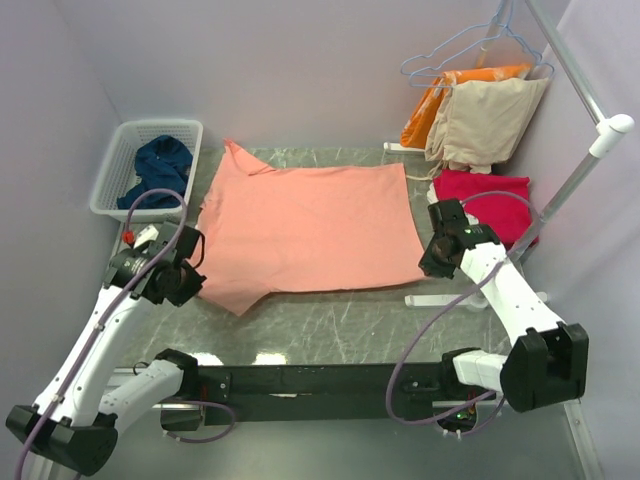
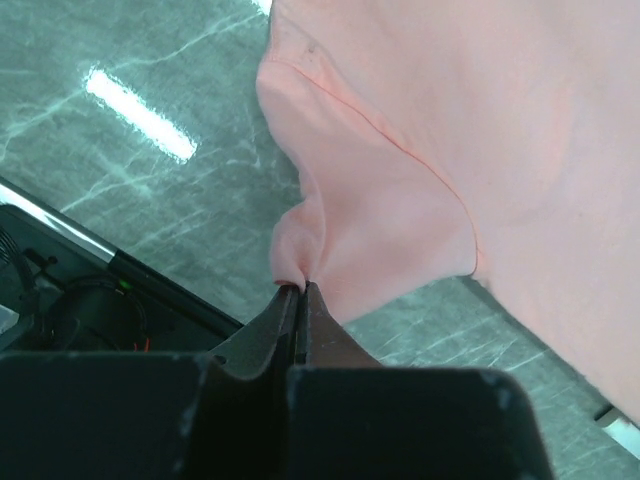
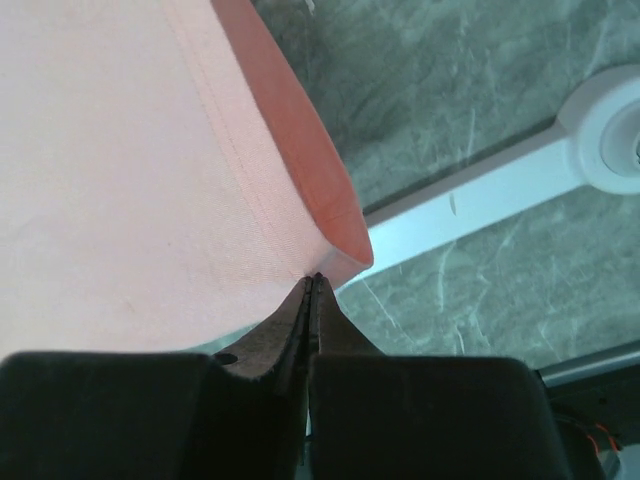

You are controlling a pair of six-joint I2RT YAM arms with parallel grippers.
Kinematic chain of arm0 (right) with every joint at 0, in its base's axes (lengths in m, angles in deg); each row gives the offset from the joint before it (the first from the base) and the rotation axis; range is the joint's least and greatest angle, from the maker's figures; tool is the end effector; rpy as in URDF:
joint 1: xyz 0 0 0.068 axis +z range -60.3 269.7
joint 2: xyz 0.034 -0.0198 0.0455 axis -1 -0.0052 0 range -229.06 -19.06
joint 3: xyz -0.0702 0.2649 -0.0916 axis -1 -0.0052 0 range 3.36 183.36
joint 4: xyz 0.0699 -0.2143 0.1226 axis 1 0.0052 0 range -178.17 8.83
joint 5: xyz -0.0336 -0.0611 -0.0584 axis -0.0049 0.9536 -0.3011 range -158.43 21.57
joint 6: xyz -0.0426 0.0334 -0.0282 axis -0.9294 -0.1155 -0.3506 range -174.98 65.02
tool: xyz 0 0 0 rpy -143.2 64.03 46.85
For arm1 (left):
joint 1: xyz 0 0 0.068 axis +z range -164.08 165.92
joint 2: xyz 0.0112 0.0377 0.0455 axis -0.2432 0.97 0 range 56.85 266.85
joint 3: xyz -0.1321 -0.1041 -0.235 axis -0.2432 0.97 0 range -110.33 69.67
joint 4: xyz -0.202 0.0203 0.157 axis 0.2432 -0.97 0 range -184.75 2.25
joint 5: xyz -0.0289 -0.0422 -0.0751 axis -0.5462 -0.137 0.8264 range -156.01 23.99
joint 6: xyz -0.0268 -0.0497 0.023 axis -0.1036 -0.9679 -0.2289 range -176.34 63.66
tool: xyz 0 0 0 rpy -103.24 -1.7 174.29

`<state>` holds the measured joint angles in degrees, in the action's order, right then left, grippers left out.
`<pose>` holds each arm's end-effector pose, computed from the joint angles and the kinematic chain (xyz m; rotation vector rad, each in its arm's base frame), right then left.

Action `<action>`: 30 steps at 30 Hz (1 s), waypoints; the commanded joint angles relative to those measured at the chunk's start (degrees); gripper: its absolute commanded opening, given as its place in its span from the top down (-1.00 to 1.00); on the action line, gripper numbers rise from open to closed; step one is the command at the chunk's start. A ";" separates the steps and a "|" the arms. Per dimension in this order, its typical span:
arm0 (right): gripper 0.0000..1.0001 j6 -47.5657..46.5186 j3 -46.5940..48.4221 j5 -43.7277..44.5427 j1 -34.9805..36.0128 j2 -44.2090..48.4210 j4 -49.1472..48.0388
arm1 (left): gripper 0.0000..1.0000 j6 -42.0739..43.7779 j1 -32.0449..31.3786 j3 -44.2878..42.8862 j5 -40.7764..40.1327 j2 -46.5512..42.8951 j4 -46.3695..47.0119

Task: Fold and stack the t-shirts
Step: Flatten the tshirt out

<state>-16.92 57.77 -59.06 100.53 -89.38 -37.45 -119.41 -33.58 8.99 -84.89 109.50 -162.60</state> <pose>0.2173 0.0339 0.2604 0.6811 2.6172 0.0297 0.1227 -0.0279 0.3219 -1.0569 2.4039 -0.0273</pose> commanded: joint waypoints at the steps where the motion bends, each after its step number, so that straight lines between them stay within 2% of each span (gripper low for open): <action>1: 1.00 1.22 0.26 1.79 -0.46 4.92 5.35 | 0.98 -3.02 -0.71 0.39 0.41 -3.33 -3.64; 7: 1.00 1.66 -0.53 2.85 -0.46 8.97 7.29 | 0.98 -4.26 -0.71 -0.92 0.59 -6.32 -3.46; 16: 1.00 2.72 -4.05 -1.63 -0.46 7.05 2.64 | 0.98 -1.45 -0.80 -4.61 -0.99 -1.32 0.58; 21: 1.00 2.10 2.00 0.38 -0.46 5.56 2.27 | 0.98 0.31 -0.80 -12.76 -10.47 3.76 0.41; 30: 1.00 0.87 10.62 3.64 -0.72 0.46 1.40 | 0.98 1.19 -0.80 -21.21 -19.52 10.45 0.32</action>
<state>-15.74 63.89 -59.09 100.53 -87.92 -34.59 -119.96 -34.22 -7.56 -97.08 118.33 -162.79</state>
